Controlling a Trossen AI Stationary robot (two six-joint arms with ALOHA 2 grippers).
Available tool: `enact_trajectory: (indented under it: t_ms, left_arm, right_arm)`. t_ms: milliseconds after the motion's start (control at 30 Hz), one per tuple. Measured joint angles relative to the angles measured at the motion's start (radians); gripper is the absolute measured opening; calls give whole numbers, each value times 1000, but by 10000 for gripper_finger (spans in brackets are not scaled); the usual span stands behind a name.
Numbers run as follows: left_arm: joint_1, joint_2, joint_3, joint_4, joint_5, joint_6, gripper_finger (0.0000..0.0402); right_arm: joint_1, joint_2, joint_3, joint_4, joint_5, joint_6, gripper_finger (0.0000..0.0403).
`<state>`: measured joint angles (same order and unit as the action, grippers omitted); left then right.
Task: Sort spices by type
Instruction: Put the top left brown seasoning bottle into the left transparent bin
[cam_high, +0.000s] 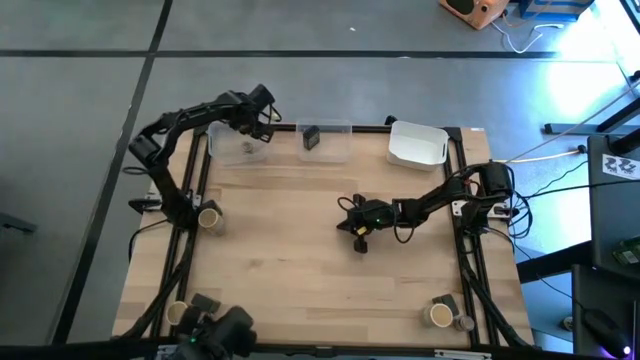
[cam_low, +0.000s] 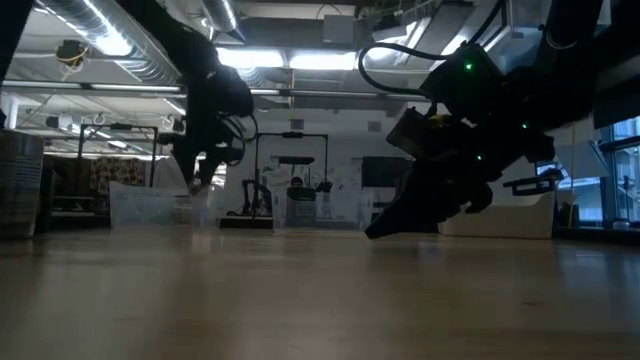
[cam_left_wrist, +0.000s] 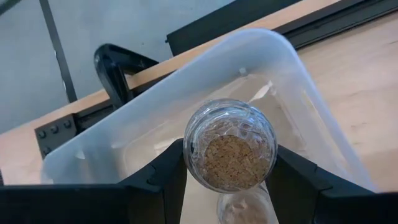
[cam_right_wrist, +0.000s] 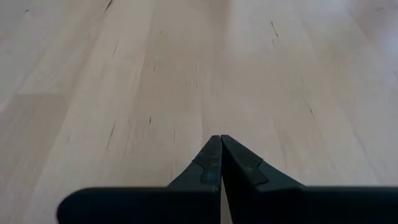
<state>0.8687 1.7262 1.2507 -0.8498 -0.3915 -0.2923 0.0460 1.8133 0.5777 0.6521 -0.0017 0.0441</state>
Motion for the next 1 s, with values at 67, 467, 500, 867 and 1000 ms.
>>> enact_trajectory:
  t_ms: [67, 467, 500, 867, 1000]
  left_arm:
    - [0, 20, 0, 15, 0, -1, 168]
    - [5, 79, 0, 23, 0, 4, 172]
    - [5, 80, 0, 22, 0, 4, 175]
    - [5, 80, 0, 22, 43, 14, 207]
    - [5, 80, 0, 22, 48, 15, 220]
  right_arm:
    - [0, 0, 0, 0, 0, 0, 11]
    - [0, 0, 0, 0, -1, 0, 11]
    - [0, 0, 0, 0, -1, 0, 11]
    - [0, 0, 0, 0, -1, 0, 11]
    - [0, 0, 0, 0, -1, 0, 11]
